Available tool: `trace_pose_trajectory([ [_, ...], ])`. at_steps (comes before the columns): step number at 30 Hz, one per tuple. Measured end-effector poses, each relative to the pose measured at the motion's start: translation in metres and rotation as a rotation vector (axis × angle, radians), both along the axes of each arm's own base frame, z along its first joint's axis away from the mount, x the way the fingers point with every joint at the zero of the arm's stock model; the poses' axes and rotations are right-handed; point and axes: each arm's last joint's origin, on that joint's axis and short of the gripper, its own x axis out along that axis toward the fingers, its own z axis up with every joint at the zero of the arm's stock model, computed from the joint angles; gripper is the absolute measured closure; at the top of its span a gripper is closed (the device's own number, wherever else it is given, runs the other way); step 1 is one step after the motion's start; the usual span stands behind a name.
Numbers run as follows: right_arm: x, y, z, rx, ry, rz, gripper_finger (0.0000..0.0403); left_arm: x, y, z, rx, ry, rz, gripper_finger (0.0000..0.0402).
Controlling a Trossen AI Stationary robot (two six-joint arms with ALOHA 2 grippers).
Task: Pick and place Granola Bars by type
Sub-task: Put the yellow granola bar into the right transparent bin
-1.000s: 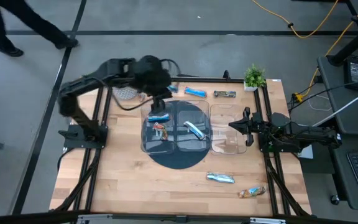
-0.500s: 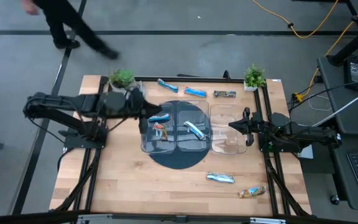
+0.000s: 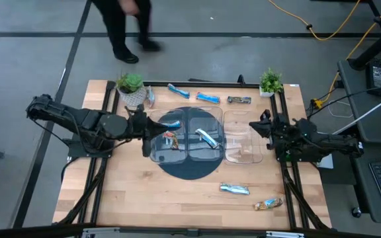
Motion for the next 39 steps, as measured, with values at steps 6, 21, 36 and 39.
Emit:
trace_pose_trajectory([
  [6, -0.002, 0.002, 0.007, 0.019, -0.078, 0.093, 0.0395, -0.008, -0.004, 0.005, 0.073, -0.007, -0.042, 0.0371],
  [21, -0.017, 0.013, 0.101, -0.014, 0.413, 0.344, 0.0395, -0.024, -0.002, 0.009, 0.134, 0.01, -0.098, 0.037],
  [36, 0.045, 0.049, 0.137, -0.063, 0.784, 0.591, 0.0395, -0.024, -0.003, 0.009, 0.147, 0.023, -0.139, 0.0371],
  [39, 0.062, 0.071, 0.127, -0.113, 0.907, 0.626, 0.0395, -0.024, -0.004, 0.009, 0.154, 0.024, -0.146, 0.0371],
])
